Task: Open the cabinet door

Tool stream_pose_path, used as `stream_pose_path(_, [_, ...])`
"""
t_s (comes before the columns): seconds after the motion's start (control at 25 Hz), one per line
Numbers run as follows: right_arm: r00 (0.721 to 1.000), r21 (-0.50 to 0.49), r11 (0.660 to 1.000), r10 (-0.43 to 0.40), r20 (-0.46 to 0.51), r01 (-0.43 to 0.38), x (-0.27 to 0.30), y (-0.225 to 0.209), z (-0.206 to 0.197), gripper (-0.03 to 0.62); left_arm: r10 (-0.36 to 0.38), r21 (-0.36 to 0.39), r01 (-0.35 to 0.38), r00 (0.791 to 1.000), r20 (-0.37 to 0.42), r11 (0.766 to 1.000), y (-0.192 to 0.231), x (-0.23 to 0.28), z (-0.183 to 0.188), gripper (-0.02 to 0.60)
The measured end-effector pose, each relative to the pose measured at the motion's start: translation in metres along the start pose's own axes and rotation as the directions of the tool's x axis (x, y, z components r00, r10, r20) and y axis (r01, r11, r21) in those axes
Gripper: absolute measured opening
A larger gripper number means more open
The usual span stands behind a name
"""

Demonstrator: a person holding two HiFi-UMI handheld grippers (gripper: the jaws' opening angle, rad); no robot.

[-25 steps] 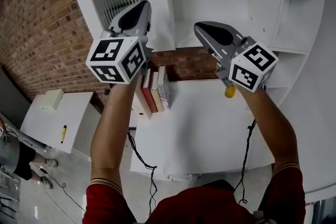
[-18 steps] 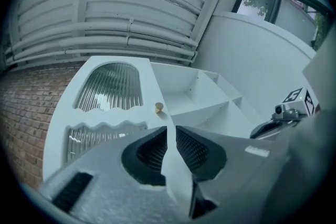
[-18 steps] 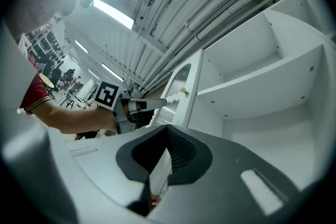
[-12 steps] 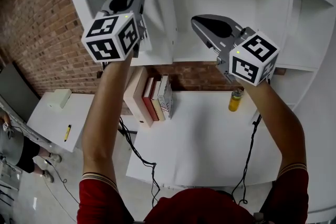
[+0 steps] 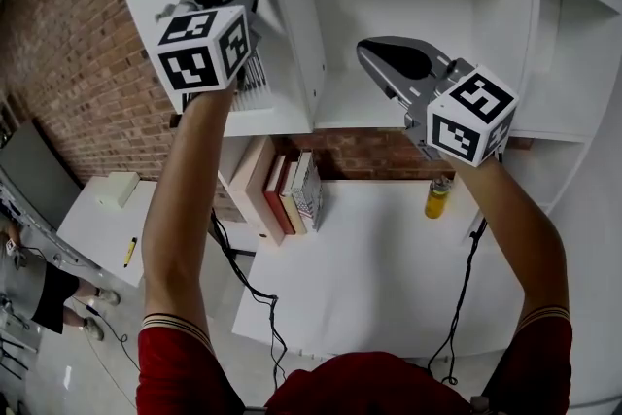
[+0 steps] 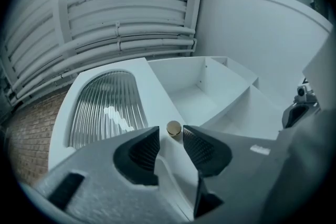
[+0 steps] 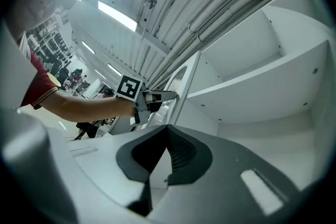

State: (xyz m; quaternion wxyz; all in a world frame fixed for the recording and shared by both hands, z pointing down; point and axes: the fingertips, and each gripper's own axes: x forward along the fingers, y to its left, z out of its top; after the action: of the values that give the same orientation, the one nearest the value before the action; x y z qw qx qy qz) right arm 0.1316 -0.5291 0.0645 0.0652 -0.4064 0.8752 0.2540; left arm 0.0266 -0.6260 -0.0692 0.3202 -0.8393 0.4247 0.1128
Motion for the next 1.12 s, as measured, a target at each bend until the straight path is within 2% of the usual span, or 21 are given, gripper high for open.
stream_pose_path(0.2, [1.0, -0.004, 1.0, -0.017, -0.001, 0.017, -0.013, -0.005, 0.001, 0.013, 0.013, 0.025, -0.013, 1.0, -0.005, 1.0, 0.0, 0.008, 0.003, 0.126])
stream_pose_path(0.4, [0.999, 0.006, 0.999, -0.047, -0.009, 0.047, -0.024, -0.009, 0.0, 0.012, 0.009, 0.031, -0.009, 1.0, -0.002, 0.999, -0.002, 0.011, 0.005, 0.088])
stream_pose_path(0.68, [0.998, 0.014, 0.998, -0.057, -0.008, 0.057, -0.036, 0.002, -0.007, 0.014, -0.005, -0.013, 0.005, 1.0, 0.012, 1.0, -0.005, 0.0, 0.004, 0.087])
stream_pose_path(1.12, [0.997, 0.06, 0.996, -0.072, -0.003, 0.072, -0.039, 0.012, 0.001, 0.013, -0.04, -0.084, 0.045, 0.998, 0.057, 0.995, 0.002, -0.032, 0.028, 0.081])
